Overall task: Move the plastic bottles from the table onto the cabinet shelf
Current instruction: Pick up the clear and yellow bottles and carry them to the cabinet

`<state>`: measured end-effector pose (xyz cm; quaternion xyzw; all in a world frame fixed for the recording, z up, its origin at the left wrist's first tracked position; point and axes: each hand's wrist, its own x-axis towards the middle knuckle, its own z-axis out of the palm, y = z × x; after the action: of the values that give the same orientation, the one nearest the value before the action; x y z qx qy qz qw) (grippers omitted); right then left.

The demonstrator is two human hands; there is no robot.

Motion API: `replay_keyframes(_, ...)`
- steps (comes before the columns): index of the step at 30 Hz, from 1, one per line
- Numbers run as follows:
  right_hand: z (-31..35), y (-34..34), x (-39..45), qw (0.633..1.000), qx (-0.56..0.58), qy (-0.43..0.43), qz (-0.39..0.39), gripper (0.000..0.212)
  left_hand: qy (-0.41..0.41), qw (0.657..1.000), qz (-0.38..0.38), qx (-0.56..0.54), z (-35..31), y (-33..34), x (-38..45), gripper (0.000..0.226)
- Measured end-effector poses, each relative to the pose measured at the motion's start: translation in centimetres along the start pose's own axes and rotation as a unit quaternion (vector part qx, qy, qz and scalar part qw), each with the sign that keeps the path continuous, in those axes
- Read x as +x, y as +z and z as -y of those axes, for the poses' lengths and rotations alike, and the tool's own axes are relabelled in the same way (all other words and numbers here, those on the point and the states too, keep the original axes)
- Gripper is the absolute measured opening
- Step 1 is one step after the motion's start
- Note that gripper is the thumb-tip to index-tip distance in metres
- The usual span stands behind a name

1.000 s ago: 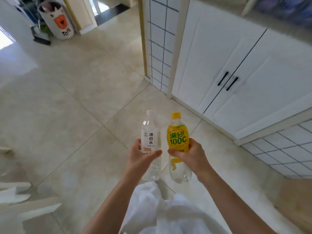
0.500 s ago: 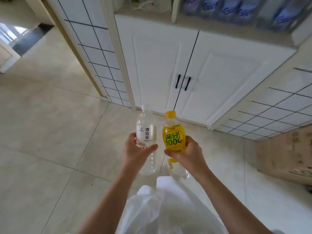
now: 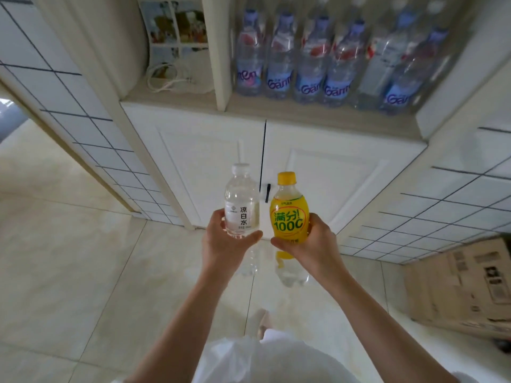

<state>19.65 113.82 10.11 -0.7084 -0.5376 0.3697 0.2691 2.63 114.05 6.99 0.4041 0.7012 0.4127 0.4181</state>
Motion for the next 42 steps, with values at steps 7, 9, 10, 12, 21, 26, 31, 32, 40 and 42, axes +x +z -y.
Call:
replay_keyframes(7,4.1,-3.7,9.4,0.998,0.009,-0.053,-0.034,0.055,0.06,0.998,-0.013,0.02,-6.5,2.9,7.6,0.065)
replay_keyframes(9,5.4,-4.3,12.1,0.997,0.014,-0.067,-0.044,0.053,0.085,0.996,-0.021,0.028,-8.2,3.4,10.2,0.065)
replay_keyframes(10,6.2,-4.6,13.2,0.996,0.017,-0.073,-0.051,0.053,0.095,0.995,-0.025,0.031,-9.1,3.5,11.3,0.064)
replay_keyframes(12,7.7,-5.0,15.8,0.994,0.028,-0.087,-0.067,0.057,0.118,0.992,-0.029,0.029,-10.9,3.8,13.9,0.064)
replay_keyframes(21,13.1,-3.9,26.7,0.979,0.093,-0.131,-0.128,0.069,0.173,0.985,-0.006,0.008,-16.6,5.5,25.0,0.065)
replay_keyframes(26,13.8,-2.6,30.4,0.972,0.117,-0.135,-0.155,0.069,0.167,0.986,-0.003,-0.004,-17.5,6.5,28.7,0.06)
replay_keyframes(31,13.6,-1.8,32.5,0.966,0.096,-0.157,-0.184,0.075,0.175,0.984,0.005,-0.023,-18.0,7.3,30.5,0.064)
replay_keyframes(32,13.5,-1.6,32.6,0.964,0.098,-0.161,-0.187,0.076,0.179,0.984,0.008,-0.019,-18.0,7.4,30.6,0.064)
replay_keyframes(40,12.6,-1.3,33.3,0.968,0.092,-0.184,-0.146,0.08,0.196,0.98,0.026,0.026,-17.7,7.2,31.9,0.06)
replay_keyframes(42,12.2,-1.2,33.3,0.969,0.064,-0.195,-0.136,0.077,0.187,0.982,0.031,0.024,-17.5,6.9,32.2,0.061)
